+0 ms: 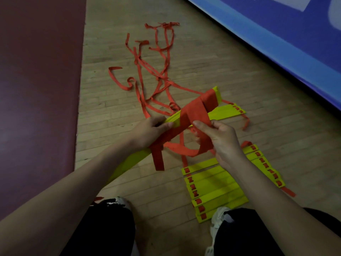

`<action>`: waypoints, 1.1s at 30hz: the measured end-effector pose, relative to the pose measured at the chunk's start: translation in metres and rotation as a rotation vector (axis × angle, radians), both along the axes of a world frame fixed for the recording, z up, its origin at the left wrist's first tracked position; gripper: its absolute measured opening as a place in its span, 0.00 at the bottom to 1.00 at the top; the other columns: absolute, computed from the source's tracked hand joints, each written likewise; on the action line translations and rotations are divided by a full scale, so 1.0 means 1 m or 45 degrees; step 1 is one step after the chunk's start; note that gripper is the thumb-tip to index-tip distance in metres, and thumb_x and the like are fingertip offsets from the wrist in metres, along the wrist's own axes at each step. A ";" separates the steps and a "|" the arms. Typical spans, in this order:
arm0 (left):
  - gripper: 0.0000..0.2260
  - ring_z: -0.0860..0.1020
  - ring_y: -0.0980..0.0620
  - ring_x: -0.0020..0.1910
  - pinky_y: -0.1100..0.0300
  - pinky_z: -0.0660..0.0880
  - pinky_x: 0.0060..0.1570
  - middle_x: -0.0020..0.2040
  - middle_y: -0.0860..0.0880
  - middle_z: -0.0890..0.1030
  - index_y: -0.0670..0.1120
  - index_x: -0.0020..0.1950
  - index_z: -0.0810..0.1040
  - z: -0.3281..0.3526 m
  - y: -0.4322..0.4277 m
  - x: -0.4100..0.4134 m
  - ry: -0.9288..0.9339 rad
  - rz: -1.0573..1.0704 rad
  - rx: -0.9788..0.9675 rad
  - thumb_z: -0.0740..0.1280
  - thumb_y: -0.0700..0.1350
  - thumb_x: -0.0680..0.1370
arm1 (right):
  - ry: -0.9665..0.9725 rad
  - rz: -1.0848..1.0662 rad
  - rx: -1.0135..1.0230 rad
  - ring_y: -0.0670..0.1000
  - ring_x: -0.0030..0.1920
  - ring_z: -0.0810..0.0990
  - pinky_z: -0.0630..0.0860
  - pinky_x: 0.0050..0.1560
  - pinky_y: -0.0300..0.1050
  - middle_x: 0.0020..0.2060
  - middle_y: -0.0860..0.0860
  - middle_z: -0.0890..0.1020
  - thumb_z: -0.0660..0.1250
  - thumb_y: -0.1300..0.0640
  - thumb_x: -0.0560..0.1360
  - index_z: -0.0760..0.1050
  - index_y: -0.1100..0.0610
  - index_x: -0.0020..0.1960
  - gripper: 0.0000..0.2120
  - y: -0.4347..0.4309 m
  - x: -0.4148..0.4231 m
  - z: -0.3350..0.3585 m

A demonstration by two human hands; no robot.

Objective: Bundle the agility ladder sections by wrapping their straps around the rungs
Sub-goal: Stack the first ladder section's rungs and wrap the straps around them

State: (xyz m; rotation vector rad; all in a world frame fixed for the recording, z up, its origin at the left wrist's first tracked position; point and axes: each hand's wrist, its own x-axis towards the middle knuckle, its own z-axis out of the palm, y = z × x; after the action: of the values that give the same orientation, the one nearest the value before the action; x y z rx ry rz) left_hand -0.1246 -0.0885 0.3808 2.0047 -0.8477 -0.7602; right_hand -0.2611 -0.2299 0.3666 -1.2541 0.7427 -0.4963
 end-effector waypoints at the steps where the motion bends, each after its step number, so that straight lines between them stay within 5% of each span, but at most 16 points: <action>1: 0.16 0.81 0.38 0.39 0.39 0.79 0.46 0.45 0.38 0.83 0.42 0.50 0.77 0.001 0.001 0.001 0.064 0.004 -0.008 0.65 0.56 0.77 | -0.002 -0.018 0.008 0.48 0.27 0.77 0.74 0.29 0.40 0.32 0.54 0.82 0.76 0.58 0.68 0.80 0.59 0.42 0.07 0.001 -0.001 0.001; 6: 0.12 0.78 0.44 0.27 0.56 0.77 0.30 0.38 0.38 0.81 0.37 0.49 0.76 0.013 0.001 -0.003 0.427 0.004 -0.149 0.64 0.46 0.80 | -0.004 -0.073 -0.022 0.45 0.22 0.67 0.63 0.18 0.35 0.34 0.59 0.76 0.77 0.56 0.66 0.78 0.62 0.45 0.14 0.008 -0.003 0.007; 11: 0.16 0.76 0.43 0.27 0.58 0.75 0.30 0.37 0.37 0.80 0.34 0.46 0.77 0.026 0.004 -0.003 0.569 -0.106 -0.228 0.62 0.48 0.78 | -0.128 -0.076 -0.050 0.45 0.17 0.62 0.56 0.17 0.35 0.27 0.57 0.72 0.75 0.49 0.60 0.73 0.61 0.49 0.23 0.016 -0.005 0.013; 17: 0.19 0.72 0.47 0.19 0.65 0.70 0.22 0.28 0.40 0.76 0.41 0.31 0.77 0.031 0.008 -0.008 0.852 -0.287 -0.192 0.59 0.51 0.75 | -0.398 0.191 0.044 0.41 0.14 0.64 0.60 0.17 0.31 0.18 0.46 0.70 0.78 0.59 0.63 0.71 0.64 0.49 0.21 0.014 -0.010 0.022; 20: 0.19 0.69 0.48 0.16 0.67 0.66 0.17 0.24 0.41 0.72 0.36 0.35 0.72 0.031 0.007 -0.010 0.994 -0.346 -0.107 0.58 0.52 0.74 | -0.474 0.320 0.100 0.41 0.13 0.64 0.56 0.18 0.33 0.17 0.47 0.70 0.82 0.49 0.55 0.75 0.63 0.49 0.31 0.014 -0.009 0.022; 22: 0.20 0.68 0.49 0.16 0.68 0.65 0.17 0.23 0.42 0.70 0.36 0.36 0.72 0.030 0.007 -0.012 1.037 -0.341 -0.045 0.58 0.53 0.74 | -0.442 0.325 0.123 0.42 0.12 0.63 0.52 0.18 0.35 0.15 0.47 0.68 0.79 0.50 0.59 0.74 0.64 0.47 0.26 0.016 -0.011 0.027; 25: 0.22 0.69 0.50 0.20 0.66 0.66 0.19 0.27 0.43 0.72 0.39 0.36 0.73 0.022 0.002 -0.013 0.822 -0.327 0.026 0.56 0.58 0.76 | -0.323 0.182 0.112 0.41 0.13 0.64 0.57 0.17 0.34 0.14 0.44 0.67 0.70 0.60 0.69 0.71 0.63 0.39 0.09 0.015 -0.010 0.026; 29: 0.25 0.72 0.54 0.28 0.62 0.70 0.28 0.35 0.49 0.77 0.40 0.50 0.78 0.012 -0.007 -0.021 0.407 -0.263 -0.041 0.59 0.62 0.76 | -0.151 0.030 0.038 0.45 0.14 0.58 0.52 0.20 0.38 0.16 0.48 0.63 0.74 0.47 0.59 0.71 0.60 0.36 0.19 0.013 -0.005 0.020; 33: 0.16 0.76 0.59 0.32 0.65 0.74 0.34 0.36 0.56 0.76 0.45 0.62 0.71 0.006 -0.007 -0.025 -0.123 -0.342 -0.076 0.68 0.48 0.77 | -0.098 -0.057 0.025 0.45 0.15 0.59 0.55 0.19 0.36 0.17 0.47 0.63 0.74 0.45 0.58 0.71 0.58 0.34 0.20 0.007 -0.002 0.019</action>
State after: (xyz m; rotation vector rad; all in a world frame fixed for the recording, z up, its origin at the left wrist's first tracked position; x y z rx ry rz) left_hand -0.1500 -0.0953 0.3864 1.9088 -1.1999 -0.7807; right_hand -0.2632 -0.2228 0.3856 -1.1960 0.7104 -0.5697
